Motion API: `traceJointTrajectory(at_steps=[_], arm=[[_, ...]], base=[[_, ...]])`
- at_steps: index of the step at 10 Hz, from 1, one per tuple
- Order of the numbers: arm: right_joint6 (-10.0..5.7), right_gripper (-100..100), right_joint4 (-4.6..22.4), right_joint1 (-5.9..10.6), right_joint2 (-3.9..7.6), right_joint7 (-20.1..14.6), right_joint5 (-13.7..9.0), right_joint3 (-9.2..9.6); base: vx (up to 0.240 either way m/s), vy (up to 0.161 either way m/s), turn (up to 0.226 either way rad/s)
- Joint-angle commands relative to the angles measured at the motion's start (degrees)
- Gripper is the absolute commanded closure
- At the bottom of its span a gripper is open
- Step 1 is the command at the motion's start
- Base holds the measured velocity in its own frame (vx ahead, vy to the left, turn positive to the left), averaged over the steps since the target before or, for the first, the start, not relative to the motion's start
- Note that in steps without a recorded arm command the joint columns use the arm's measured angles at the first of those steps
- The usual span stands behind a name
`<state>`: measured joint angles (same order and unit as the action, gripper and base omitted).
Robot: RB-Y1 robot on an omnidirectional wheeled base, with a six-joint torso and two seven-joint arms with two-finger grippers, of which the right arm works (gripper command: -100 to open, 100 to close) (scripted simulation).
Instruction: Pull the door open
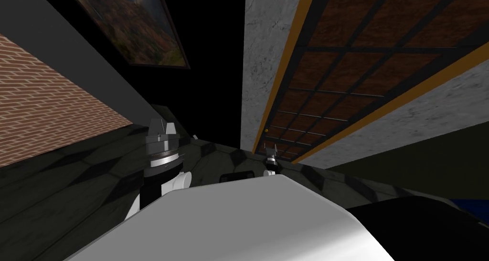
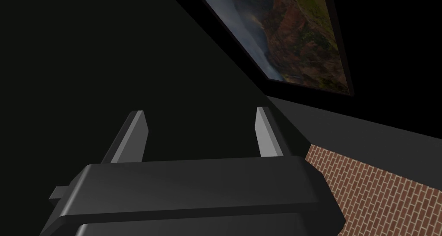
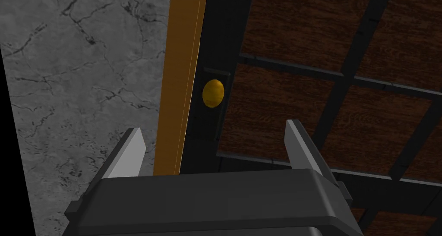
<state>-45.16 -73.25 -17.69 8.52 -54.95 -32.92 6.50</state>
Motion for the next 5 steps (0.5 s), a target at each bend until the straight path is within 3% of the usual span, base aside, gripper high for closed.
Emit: traceJointTrajectory(at_steps=[1, 5], arm=[[-0.80, -100, 1.8, 0.23, 0.23, -1.9, -1.4, 0.14], [-2.68, -100, 6.2, 0.93, 0.60, -5.9, -4.3, 0.51]], base=[[0.094, -0.059, 0.126], [0.075, -0.051, 0.123]])
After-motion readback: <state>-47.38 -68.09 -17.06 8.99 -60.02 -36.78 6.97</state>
